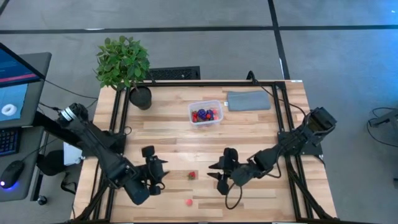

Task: Pick and placing Produce into tupperware
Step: Put the strawberry into the container

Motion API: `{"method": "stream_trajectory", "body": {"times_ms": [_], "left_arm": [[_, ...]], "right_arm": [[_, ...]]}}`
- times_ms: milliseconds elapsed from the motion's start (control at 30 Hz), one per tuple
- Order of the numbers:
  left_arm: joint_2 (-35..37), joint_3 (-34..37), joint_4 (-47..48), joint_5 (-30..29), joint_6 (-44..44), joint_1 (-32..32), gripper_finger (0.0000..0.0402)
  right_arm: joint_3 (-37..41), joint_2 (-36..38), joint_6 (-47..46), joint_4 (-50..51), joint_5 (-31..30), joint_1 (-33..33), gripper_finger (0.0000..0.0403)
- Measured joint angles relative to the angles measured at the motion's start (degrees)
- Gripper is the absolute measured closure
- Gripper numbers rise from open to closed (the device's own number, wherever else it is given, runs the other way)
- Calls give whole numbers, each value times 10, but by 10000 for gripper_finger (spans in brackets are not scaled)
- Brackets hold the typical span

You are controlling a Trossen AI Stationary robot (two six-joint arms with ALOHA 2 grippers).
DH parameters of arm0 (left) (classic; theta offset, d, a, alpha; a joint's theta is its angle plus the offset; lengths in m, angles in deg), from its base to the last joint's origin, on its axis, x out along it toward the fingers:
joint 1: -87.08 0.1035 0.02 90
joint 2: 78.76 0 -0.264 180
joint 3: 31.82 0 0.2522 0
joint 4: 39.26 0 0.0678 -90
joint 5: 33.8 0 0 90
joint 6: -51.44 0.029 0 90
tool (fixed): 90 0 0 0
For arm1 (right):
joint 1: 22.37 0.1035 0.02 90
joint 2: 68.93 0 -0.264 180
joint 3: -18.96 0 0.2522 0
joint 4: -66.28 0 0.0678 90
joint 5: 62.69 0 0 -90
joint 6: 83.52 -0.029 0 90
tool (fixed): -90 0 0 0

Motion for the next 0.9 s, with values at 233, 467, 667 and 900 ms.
{"method": "stream_trajectory", "body": {"times_ms": [233,467,667,900], "left_arm": [[0,149,-304,-16,-5,8,227],[0,267,-516,122,-25,63,227],[-3,283,-552,134,-10,97,216],[-65,281,-626,258,27,160,165]], "right_arm": [[0,67,80,44,0,2,206],[0,142,92,137,-53,25,199],[0,178,107,168,-101,43,199],[0,186,103,186,-107,45,198]]}}
